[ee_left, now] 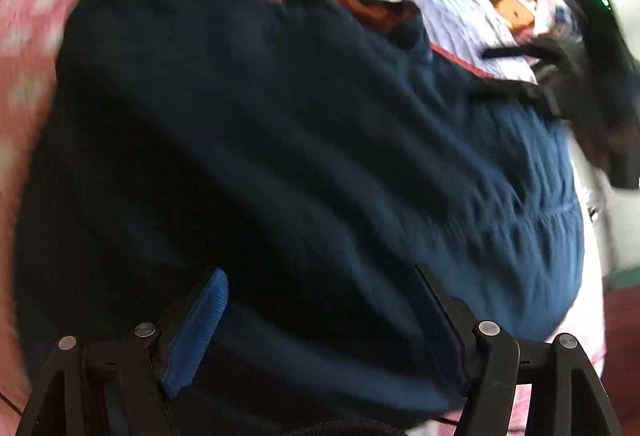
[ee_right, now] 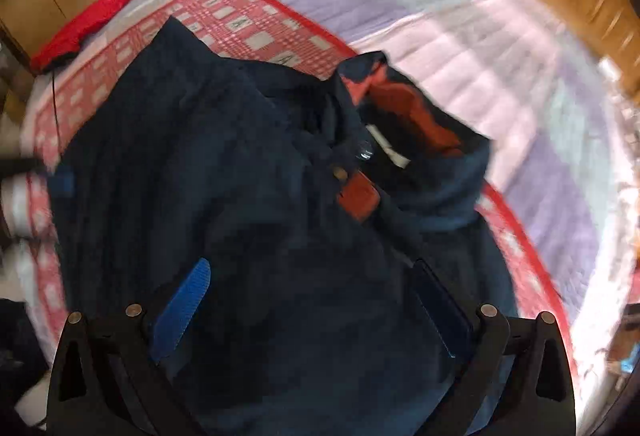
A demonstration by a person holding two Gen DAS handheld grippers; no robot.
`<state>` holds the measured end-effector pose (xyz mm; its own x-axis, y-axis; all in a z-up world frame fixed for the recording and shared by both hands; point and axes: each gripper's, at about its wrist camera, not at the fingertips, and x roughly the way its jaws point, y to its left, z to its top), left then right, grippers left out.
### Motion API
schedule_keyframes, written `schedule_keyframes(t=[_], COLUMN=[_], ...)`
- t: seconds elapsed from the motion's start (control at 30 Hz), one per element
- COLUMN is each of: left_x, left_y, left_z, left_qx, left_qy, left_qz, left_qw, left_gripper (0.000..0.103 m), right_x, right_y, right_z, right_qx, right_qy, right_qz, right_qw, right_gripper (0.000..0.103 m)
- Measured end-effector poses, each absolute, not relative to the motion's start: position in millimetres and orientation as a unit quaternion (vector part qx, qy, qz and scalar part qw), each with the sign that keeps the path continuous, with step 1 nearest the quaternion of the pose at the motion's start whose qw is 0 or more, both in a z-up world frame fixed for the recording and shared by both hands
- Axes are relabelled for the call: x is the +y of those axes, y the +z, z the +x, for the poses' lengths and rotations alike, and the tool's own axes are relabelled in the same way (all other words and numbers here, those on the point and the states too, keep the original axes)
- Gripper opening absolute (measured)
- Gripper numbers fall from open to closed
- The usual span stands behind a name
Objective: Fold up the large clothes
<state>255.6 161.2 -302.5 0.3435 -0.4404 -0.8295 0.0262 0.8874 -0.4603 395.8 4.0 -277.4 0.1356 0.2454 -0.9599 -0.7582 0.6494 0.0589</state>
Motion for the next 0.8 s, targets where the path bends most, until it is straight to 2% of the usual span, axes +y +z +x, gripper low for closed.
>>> schedule_keyframes(t=[0.07,0.2,0.3,0.33,0.37,0.4,0.43,0.47,0.5,0.53,0.63,0.8], left_x=[155,141,143,144,146,147,147,150,149,148,148,150], left_y=[-311,-313,-313,-313,-314,-314,-314,-316,-316,-316,-314,-308], left_z=[244,238,239,240,242,243,242,239,238,238,235,244], left_qx=[0.546,0.535,0.538,0.537,0.536,0.534,0.532,0.530,0.529,0.527,0.523,0.515], left_qy=[-0.134,-0.137,-0.151,-0.154,-0.157,-0.158,-0.159,-0.159,-0.158,-0.157,-0.153,-0.152], left_qz=[-0.208,-0.180,-0.174,-0.177,-0.180,-0.183,-0.184,-0.184,-0.182,-0.180,-0.174,-0.183], left_qw=[0.801,0.814,0.811,0.810,0.810,0.810,0.811,0.812,0.814,0.816,0.820,0.823], left_gripper=[0.078,0.082,0.084,0.084,0.084,0.084,0.084,0.085,0.085,0.085,0.085,0.085], right_x=[13,17,15,13,12,12,11,9,6,3,1,10], right_y=[-293,-322,-337,-336,-333,-331,-327,-322,-317,-312,-293,-273], right_z=[412,420,424,420,414,410,404,397,393,389,377,379], right_qx=[0.583,0.628,0.655,0.649,0.639,0.633,0.623,0.613,0.607,0.599,0.567,0.497], right_qy=[0.363,0.373,0.373,0.380,0.394,0.395,0.393,0.393,0.388,0.383,0.356,0.289], right_qz=[-0.240,-0.254,-0.205,-0.197,-0.187,-0.187,-0.193,-0.195,-0.195,-0.198,-0.213,-0.263], right_qw=[0.686,0.634,0.625,0.629,0.633,0.638,0.648,0.657,0.666,0.675,0.712,0.774], right_gripper=[0.103,0.103,0.102,0.090,0.072,0.068,0.059,0.043,0.037,0.024,0.015,0.012])
